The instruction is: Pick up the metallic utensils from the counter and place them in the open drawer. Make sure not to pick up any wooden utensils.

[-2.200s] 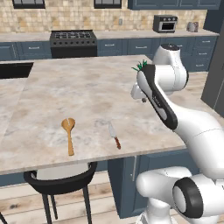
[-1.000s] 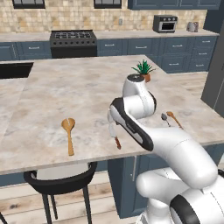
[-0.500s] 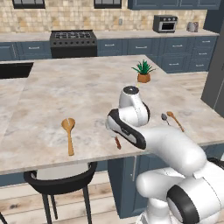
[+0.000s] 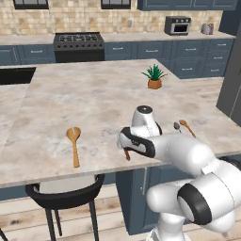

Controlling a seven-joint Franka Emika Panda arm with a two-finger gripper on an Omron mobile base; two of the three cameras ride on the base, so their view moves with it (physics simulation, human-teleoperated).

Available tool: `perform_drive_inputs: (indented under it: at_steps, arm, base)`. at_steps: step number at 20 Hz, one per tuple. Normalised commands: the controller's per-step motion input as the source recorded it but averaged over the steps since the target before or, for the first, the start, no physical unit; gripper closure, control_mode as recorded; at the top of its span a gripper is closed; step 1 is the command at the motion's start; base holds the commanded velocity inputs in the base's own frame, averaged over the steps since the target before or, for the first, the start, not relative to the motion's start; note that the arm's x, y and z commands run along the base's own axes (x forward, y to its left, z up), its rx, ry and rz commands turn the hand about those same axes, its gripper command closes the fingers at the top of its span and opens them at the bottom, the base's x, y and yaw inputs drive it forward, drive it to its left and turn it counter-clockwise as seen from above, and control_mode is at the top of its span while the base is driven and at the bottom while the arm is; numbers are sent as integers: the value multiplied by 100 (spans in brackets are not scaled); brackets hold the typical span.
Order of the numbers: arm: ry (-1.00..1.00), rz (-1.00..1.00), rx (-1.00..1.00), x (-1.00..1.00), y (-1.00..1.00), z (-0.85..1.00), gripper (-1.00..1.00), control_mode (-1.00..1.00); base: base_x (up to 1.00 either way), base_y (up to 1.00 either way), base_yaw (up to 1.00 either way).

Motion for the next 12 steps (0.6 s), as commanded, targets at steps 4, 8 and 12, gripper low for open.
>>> perform_drive_inputs:
  at_steps: [4, 8, 12]
  arm:
    - [18, 0, 0, 0, 21, -17, -100, -100]
    - [13, 0, 0, 0, 25, -21, -100, -100]
    - [6, 0, 0, 0, 7, -6, -100, -100]
  base:
    - [0, 0, 0]
    - [0, 0, 0]
    - [0, 0, 0]
